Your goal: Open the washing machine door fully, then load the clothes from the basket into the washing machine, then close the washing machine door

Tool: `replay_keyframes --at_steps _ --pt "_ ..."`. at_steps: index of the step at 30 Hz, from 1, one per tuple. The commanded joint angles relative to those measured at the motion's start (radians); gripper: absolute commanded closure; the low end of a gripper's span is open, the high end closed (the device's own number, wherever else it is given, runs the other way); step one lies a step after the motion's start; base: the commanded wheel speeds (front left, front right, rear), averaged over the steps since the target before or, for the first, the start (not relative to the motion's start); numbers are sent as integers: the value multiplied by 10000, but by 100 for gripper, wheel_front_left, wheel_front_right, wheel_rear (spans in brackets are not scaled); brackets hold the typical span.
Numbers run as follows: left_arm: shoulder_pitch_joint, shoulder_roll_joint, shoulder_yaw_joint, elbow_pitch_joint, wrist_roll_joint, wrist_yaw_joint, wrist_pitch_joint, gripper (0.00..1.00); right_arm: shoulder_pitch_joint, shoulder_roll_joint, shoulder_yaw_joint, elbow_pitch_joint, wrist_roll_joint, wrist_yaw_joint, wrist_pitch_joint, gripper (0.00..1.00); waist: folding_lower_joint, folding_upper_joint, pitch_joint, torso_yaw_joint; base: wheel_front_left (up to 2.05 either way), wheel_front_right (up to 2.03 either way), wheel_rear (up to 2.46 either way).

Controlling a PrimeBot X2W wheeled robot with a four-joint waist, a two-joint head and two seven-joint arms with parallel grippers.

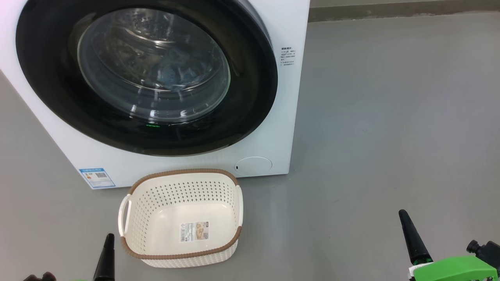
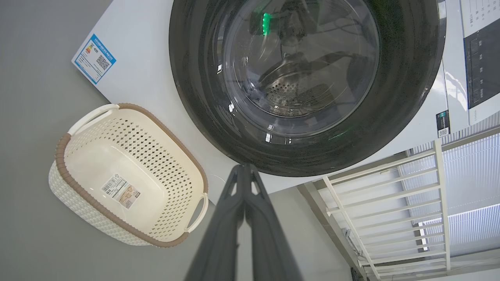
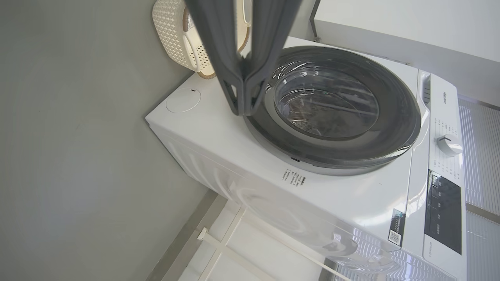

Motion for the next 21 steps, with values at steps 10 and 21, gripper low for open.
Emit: replay_keyframes --at_steps 10,21 --pt "-679 88 524 -32 -1213 -238 272 100 -639 -133 32 12 1389 -41 192 100 -1 0 -8 -45 0 0 0" --pt "-851 52 780 120 -2381 -381 539 100 -830 -135 -41 260 2679 -46 382 100 -1 0 -16 -93 0 0 0"
